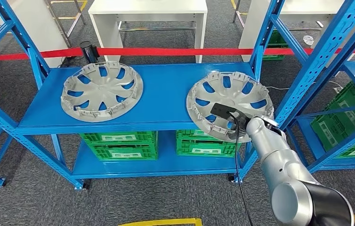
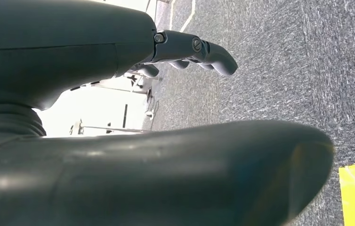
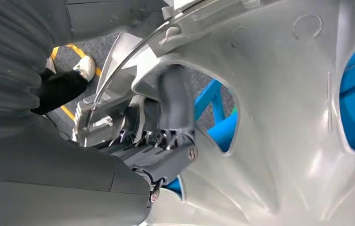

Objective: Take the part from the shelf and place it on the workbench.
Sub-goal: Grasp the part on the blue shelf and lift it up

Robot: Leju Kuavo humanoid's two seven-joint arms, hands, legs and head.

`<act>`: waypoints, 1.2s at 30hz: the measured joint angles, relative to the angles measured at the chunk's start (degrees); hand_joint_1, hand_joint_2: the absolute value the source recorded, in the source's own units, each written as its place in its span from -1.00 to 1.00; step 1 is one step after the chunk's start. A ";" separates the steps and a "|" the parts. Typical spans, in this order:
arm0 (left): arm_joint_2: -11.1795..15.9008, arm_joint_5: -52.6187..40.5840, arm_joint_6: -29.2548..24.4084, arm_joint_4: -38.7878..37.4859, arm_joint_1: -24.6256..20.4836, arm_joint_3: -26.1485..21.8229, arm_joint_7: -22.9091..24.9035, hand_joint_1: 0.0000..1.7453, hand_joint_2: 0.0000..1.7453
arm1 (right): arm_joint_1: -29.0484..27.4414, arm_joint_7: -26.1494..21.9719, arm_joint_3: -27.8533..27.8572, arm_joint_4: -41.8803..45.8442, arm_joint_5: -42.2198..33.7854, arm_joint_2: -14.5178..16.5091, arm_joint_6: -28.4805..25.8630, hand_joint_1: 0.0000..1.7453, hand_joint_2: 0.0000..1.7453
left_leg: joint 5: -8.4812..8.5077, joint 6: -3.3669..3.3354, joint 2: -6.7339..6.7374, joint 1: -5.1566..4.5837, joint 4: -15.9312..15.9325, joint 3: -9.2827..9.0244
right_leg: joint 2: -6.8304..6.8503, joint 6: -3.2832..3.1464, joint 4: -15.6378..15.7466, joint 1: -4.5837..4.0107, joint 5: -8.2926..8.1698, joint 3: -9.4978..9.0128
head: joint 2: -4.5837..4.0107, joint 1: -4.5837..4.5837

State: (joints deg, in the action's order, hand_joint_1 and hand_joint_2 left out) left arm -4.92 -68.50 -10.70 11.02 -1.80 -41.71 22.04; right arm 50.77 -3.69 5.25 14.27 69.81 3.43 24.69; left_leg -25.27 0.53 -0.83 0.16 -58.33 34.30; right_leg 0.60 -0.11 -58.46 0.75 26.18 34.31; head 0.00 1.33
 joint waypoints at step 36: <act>0.52 3.78 -6.67 -0.07 0.53 -4.11 -11.17 -1.00 -1.00 | 12.40 3.25 -9.22 -0.02 12.09 -3.58 -0.79 1.00 1.00 | 0.44 -0.40 -1.24 -0.31 -0.13 1.25 | 1.16 0.30 0.02 0.27 -0.20 0.70 | 0.00 -0.02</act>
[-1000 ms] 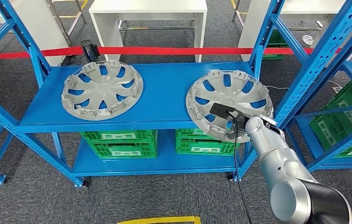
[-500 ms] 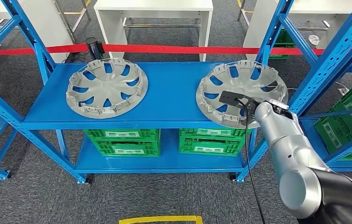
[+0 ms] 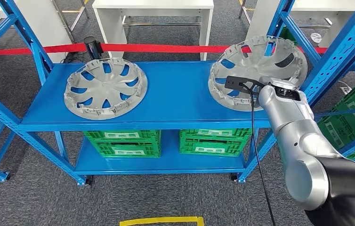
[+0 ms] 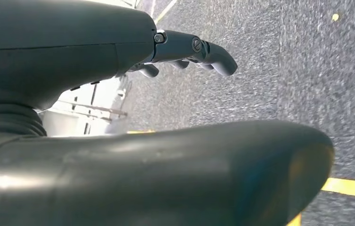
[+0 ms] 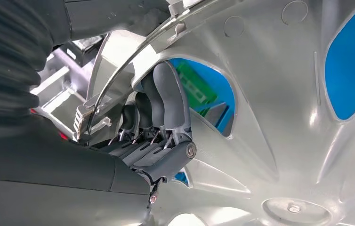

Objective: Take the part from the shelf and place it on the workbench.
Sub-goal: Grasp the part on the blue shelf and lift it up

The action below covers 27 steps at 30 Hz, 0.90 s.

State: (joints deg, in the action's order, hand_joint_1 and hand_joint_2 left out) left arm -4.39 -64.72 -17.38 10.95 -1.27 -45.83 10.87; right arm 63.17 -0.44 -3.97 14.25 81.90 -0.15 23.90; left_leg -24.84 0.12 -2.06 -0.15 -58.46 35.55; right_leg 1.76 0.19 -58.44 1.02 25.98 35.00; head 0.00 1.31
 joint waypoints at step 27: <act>0.56 1.51 -2.87 0.09 -0.02 -4.22 -7.93 -1.00 1.00 | 0.16 0.04 -2.26 0.00 0.01 -0.18 1.22 1.00 1.00 | -0.01 0.02 0.09 0.01 0.00 0.07 | -0.09 0.00 -0.01 -0.01 0.00 0.15 | 0.00 0.00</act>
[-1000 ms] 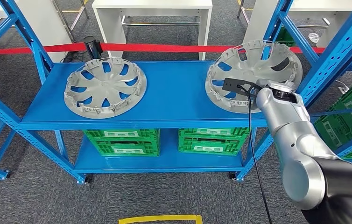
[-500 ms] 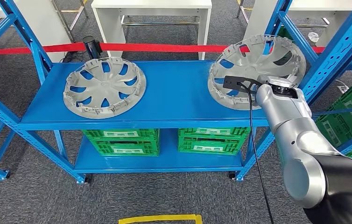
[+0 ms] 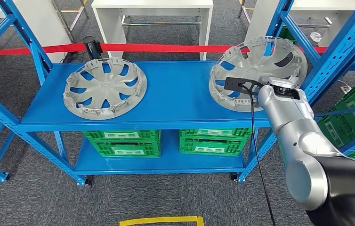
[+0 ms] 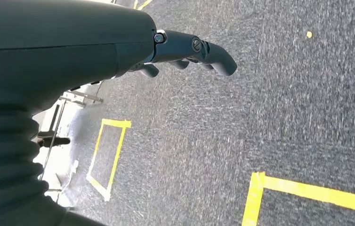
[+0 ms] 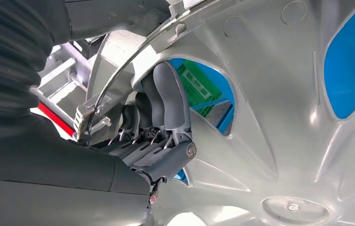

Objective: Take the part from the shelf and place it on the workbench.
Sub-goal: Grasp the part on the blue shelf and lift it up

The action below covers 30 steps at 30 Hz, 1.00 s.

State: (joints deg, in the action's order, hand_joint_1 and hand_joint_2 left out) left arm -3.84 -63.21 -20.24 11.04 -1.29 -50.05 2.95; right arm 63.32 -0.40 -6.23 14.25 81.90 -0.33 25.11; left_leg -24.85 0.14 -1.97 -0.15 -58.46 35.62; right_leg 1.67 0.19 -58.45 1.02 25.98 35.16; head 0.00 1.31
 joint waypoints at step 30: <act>0.34 -1.46 3.12 0.02 -0.67 -0.82 -2.13 -1.00 1.00 | 2.01 4.85 1.55 0.02 -4.83 1.96 -11.64 1.00 1.00 | 0.00 0.01 -0.11 0.00 0.00 0.26 | 0.07 -0.02 -0.02 0.00 0.01 0.21 | 0.00 0.00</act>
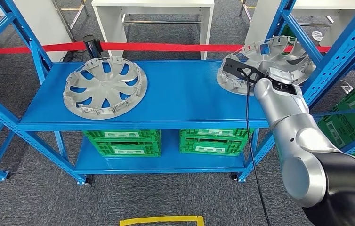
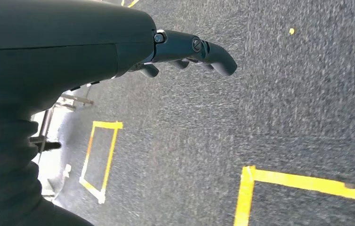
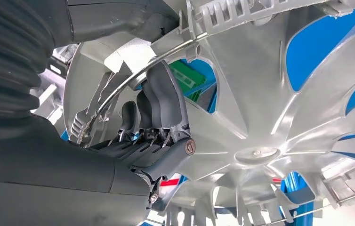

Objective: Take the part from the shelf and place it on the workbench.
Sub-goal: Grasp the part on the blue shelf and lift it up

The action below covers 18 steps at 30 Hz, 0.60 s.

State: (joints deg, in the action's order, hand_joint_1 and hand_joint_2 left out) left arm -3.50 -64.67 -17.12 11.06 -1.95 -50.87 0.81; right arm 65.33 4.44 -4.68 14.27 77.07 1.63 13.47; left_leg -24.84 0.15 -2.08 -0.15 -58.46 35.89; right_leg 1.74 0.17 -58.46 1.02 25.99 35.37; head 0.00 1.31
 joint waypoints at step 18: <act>0.09 -0.16 0.27 0.85 -0.35 -0.01 2.68 -1.00 1.00 | -0.89 -0.99 0.44 -0.02 0.76 1.96 0.93 1.00 1.00 | 0.83 -1.58 0.73 0.28 0.26 0.30 | -1.30 1.10 -13.92 0.23 8.82 5.12 | 0.00 -0.07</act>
State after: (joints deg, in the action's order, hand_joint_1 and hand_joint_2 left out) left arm -3.41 -64.83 -16.85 11.91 -2.30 -50.88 3.50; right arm 64.45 3.45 -4.24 14.25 77.83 3.59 14.40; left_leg -24.02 -1.44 -1.35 0.13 -58.20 36.18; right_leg 0.44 1.27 -72.39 1.24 34.80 40.49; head 0.00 1.25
